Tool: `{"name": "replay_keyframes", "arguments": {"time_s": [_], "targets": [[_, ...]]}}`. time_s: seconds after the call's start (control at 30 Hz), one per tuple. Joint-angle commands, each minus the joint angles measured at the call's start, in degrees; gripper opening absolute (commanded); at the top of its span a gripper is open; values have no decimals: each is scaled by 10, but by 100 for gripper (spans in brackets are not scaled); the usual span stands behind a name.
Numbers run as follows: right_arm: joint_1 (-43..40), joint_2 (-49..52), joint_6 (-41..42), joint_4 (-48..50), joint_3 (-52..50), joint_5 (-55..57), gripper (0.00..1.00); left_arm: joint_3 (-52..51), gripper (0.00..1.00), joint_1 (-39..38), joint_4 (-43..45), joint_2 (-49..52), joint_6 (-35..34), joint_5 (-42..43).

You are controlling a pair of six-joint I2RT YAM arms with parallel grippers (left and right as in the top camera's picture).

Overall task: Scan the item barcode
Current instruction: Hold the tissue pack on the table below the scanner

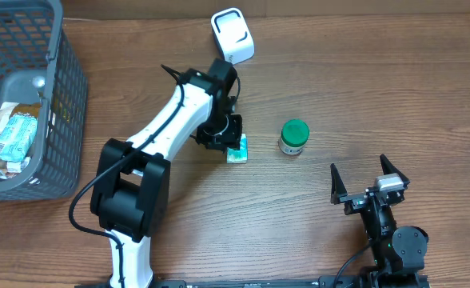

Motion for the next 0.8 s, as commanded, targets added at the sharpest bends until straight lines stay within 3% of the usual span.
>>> {"name": "replay_keyframes", "arguments": {"time_s": [0.0,0.13,0.5,0.63,0.73,0.77], "targets": [[2,-4,-3,2,-6,-3,100,-29,33,-2,27,1,-23,-6],[2,-4,-3,2,-6,-3,100,-63,34,-1,65,2,-58,-40],[2,-4,-3,2,-6,-3,100,-93,34,-10,130,2,-59,-43],[2,-4,-3,2,-6,-3,100,-121,26,-17,158,2,-60,-44],[2,-4,-3,2,-6,-3,100,-131,4,-20,167,2,-59,-44],[2,-4,-3,2,-6,-3,100,-130,4,-20,166,1,-57,-44]]}}
